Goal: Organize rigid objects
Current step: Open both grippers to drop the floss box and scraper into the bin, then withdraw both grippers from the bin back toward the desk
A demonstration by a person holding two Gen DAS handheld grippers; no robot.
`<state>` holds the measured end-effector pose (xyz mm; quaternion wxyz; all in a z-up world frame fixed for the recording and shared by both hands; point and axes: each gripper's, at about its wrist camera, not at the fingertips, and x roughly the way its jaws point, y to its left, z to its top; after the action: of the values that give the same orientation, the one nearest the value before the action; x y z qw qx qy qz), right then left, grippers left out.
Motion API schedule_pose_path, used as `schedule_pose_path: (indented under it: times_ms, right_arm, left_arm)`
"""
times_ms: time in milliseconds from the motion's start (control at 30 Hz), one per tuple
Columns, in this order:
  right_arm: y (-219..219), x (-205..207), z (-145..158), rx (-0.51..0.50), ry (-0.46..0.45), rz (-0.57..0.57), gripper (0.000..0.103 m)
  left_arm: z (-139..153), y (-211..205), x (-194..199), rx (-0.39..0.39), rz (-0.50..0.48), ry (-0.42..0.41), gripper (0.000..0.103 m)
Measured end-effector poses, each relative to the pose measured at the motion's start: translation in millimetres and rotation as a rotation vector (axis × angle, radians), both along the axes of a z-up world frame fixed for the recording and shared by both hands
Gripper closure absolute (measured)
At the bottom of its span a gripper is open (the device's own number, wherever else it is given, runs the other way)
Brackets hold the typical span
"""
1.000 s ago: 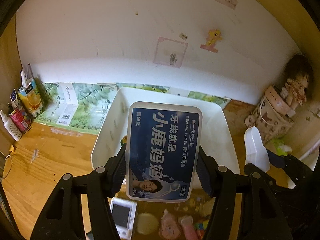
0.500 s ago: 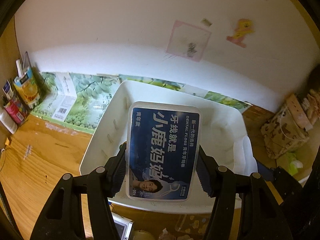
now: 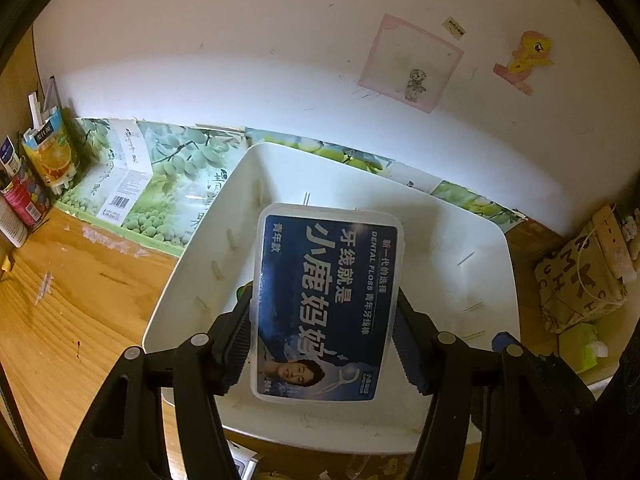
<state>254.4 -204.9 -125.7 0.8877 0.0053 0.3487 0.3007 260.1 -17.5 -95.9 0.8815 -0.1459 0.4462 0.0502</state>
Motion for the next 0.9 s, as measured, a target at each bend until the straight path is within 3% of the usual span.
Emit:
schedule_pose_path:
  times_ms: [133,300,900]
  right_arm:
    - [-2,-1,3,0.002,-0.001,-0.018,0.033]
    - [-5,-8,11,0.003,-0.024,-0.032,0.025]
    - [-12,-79,70,-0.009,-0.197,-0.136,0.022]
  left_arm:
    - [7,-1,-3,0.005,-0.001,-0.032,0.024]
    - [16,-1,-9,0.013,0.002,-0.052,0.024]
    - [79,12,-79,0.012,-0.022,-0.237,0.024]
